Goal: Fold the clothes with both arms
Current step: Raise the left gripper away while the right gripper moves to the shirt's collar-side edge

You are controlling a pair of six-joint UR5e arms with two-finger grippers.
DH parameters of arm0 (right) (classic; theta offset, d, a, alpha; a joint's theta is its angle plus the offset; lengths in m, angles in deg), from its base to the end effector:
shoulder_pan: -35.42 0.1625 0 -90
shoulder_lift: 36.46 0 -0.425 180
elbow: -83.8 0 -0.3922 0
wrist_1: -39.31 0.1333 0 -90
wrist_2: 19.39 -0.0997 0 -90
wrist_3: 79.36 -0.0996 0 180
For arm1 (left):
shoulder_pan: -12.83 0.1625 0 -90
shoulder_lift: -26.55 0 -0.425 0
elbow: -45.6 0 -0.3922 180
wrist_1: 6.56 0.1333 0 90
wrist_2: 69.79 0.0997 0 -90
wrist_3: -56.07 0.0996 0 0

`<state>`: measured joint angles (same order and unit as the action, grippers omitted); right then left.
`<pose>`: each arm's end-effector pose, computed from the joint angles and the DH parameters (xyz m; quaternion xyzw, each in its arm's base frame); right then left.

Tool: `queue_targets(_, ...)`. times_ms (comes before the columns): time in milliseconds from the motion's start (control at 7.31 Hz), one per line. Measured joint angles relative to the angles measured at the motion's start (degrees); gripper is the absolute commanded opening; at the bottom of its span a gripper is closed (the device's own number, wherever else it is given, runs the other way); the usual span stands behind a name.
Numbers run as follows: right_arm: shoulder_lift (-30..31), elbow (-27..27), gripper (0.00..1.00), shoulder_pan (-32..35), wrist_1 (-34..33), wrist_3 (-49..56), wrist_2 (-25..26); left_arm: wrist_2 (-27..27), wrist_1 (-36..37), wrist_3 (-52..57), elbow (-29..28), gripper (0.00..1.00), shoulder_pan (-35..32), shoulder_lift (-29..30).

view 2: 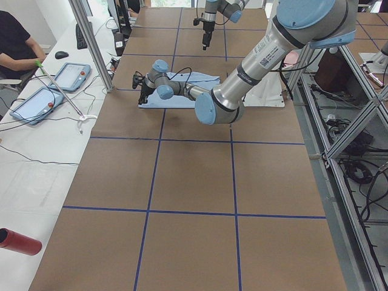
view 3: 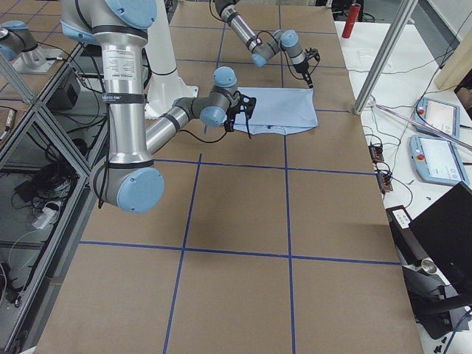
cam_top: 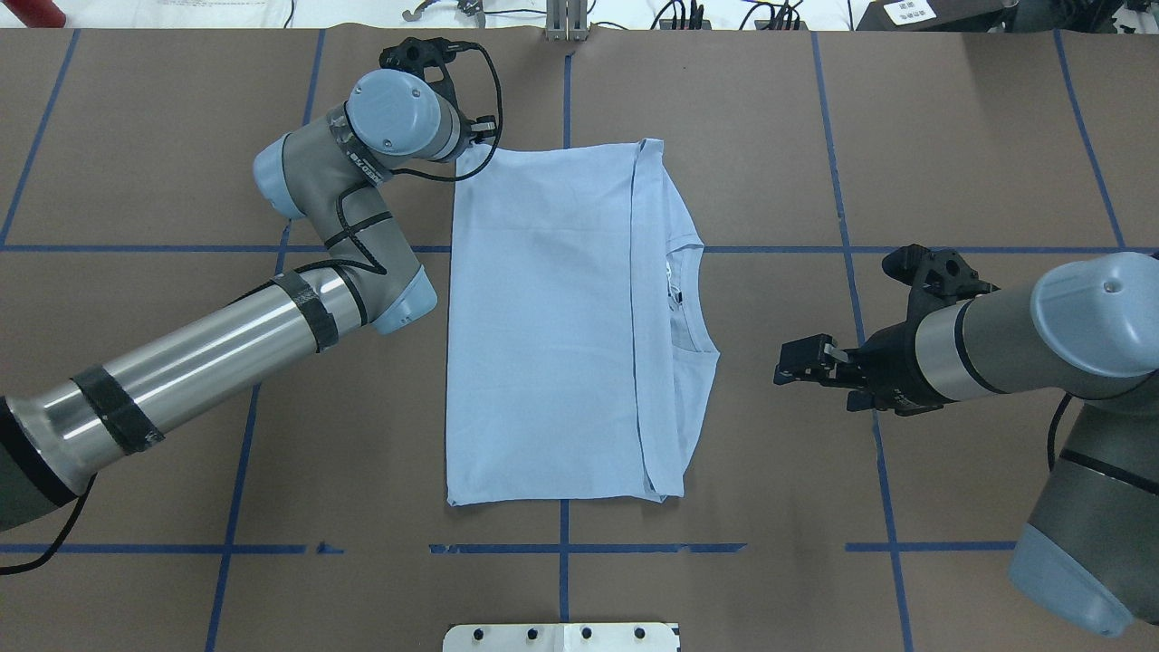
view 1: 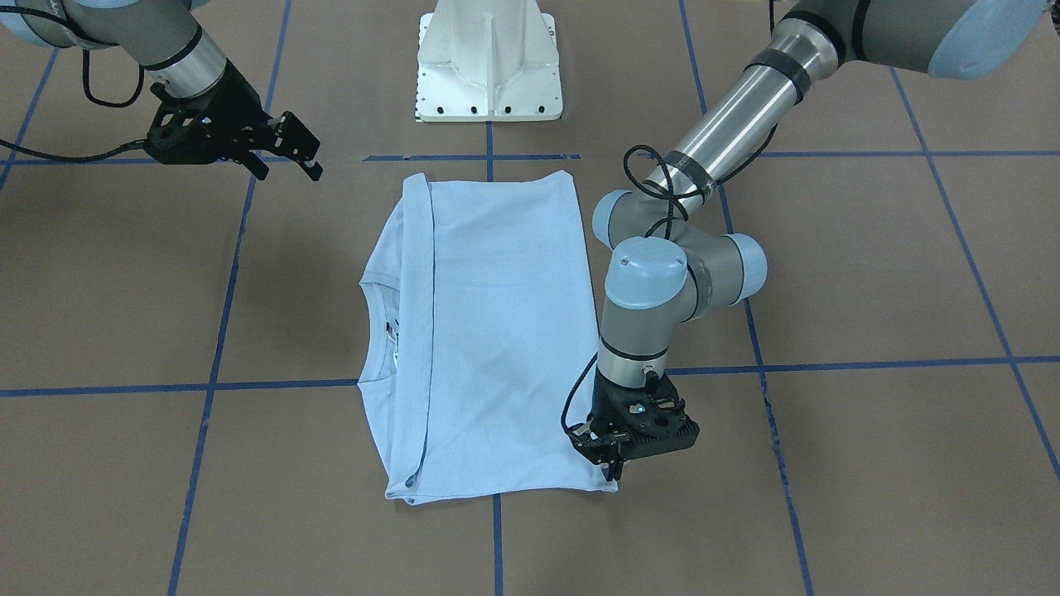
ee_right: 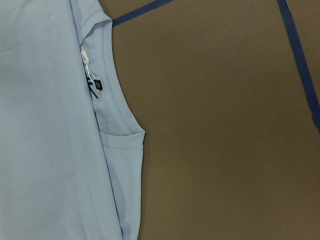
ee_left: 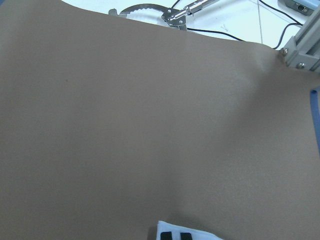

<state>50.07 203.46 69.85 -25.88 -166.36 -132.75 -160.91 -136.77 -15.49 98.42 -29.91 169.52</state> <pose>-0.3466 -0.3514 0.3364 -0.0156 -0.5061 0.1377 0.8513 0.5388 -0.6767 0.2848 0.2315 0.4085 -0.1813 0.8641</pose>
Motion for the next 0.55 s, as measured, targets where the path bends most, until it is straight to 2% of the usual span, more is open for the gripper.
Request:
queue_targets(274, -4.7, -2.9, 1.00, -0.4, -3.8, 1.2, 0.9, -4.4, 1.3, 2.5, 3.2, 1.00, -1.7, -1.5)
queue_targets(547, -11.9, -3.5, 1.00, -3.2, -14.6, 5.5, 4.3, -7.9, 5.0, 4.1, 13.1, 1.00, -2.2, -8.1)
